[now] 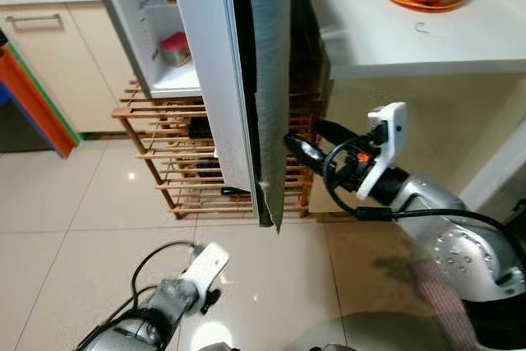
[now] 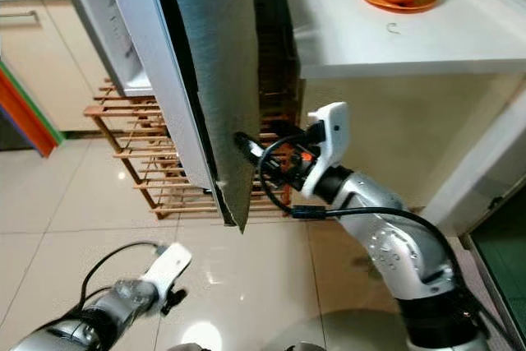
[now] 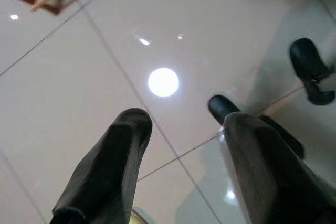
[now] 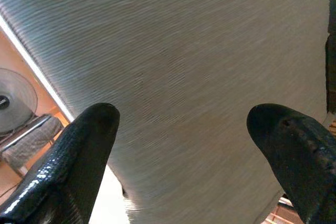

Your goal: Restocking fridge

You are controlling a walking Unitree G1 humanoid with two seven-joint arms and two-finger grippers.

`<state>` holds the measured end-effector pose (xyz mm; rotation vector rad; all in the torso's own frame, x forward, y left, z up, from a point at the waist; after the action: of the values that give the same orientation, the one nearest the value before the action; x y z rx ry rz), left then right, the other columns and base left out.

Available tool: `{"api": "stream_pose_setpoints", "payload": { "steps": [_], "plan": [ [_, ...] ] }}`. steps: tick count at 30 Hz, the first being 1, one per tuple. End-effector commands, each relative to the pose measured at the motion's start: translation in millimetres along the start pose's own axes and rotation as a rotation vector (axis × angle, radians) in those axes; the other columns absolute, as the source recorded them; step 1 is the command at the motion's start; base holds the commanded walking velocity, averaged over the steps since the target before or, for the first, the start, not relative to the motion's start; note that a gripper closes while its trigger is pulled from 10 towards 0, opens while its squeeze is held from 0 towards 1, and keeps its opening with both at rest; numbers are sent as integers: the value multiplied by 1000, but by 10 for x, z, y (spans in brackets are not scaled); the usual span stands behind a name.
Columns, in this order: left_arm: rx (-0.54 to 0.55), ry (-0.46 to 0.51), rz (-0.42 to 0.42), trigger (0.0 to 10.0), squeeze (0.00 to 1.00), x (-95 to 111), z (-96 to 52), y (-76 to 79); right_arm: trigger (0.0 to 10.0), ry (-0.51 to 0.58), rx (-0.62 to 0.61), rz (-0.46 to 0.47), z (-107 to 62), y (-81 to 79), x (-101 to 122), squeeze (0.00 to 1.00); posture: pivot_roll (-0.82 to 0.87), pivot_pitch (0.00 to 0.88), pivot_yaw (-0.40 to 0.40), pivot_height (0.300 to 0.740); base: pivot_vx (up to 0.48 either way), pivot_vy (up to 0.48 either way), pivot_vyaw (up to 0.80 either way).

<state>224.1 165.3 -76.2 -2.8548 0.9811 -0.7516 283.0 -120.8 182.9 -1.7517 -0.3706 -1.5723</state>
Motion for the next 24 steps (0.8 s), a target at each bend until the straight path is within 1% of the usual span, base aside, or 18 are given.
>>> {"api": "stream_pose_setpoints", "payload": {
  "steps": [1,2,4,6,7,9,10,11,12,14,15,16,17,18,20,22,23,24],
  "plan": [
    [31,1,-12,10000,0,7,-7,-52,10000,3,-16,3,26,0,1,0,-169,0,58,725,0,0,0],
    [31,1,-12,10000,0,7,-7,-52,10000,3,-16,3,26,0,1,0,-169,0,58,725,0,0,0],
    [30,-18,-30,10000,0,-42,-9,-45,10000,15,-63,-7,112,46,-9,0,-170,0,54,725,0,0,0],
    [30,6,-38,10000,0,-1,-3,-28,10000,45,-52,-12,324,-40,4,0,-170,0,50,725,0,0,0],
    [32,33,-36,10000,0,54,-1,-23,10000,59,-24,-8,461,-126,17,0,-163,0,49,725,0,0,0],
    [58,131,-39,10000,0,255,-7,-49,10000,79,66,-3,755,-358,48,0,-146,0,39,725,0,0,0],
    [58,131,-39,10000,0,255,-7,-49,10000,79,66,-3,755,-358,48,0,-146,0,39,725,0,0,0],
    [74,223,-27,10000,0,452,-28,-80,10000,88,143,11,987,-573,73,0,-125,0,26,725,0,0,0],
    [74,223,-27,10000,0,452,-28,-80,10000,88,143,11,987,-573,73,0,-125,0,26,725,0,0,0],
    [88,337,-2,10000,0,698,-66,-89,10000,80,232,-9,1220,-845,71,0,-78,0,-19,725,0,0,0],
    [92,378,9,10000,0,787,-83,-86,10000,70,263,-23,1293,-945,58,0,-78,0,-19,725,0,0,0],
    [107,413,25,10000,0,821,-111,-137,10000,61,288,-38,1366,-1036,36,0,-44,0,-52,725,0,0,0],
    [115,454,26,10000,0,869,-143,-181,10000,49,306,-50,1426,-1110,13,0,-27,0,-69,725,0,0,0],
    [115,454,26,10000,0,869,-143,-181,10000,49,306,-50,1426,-1110,13,0,-27,0,-69,725,0,0,0],
    [136,524,0,10000,0,946,-193,-231,10000,53,333,-72,1512,-1206,4,0,4,0,-93,725,0,0,0],
    [152,593,-74,10000,0,1050,-243,-269,10000,74,315,-93,1585,-1226,49,0,22,0,-101,725,0,0,0],
    [156,651,-101,10000,0,1133,-289,-287,10000,96,288,-103,1588,-1178,81,0,36,5,-99,725,0,0,0],
    [156,651,-101,10000,0,1133,-289,-287,10000,96,288,-103,1588,-1178,81,0,36,5,-99,725,0,0,0]
  ]
}}
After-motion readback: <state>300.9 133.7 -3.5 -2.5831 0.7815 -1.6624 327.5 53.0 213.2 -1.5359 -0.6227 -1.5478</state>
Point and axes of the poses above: a point about 5 cm out from each wrist's last joint towards the gripper, its own z axis pointing out of the wrist towards the gripper, its own x axis along the axis of the wrist's last joint, y = z × x, the point moved 1 cm from there along z, pointing out of the wrist towards the gripper, and after that the axes turned 2 degrees about z, right-handed, at the moved point
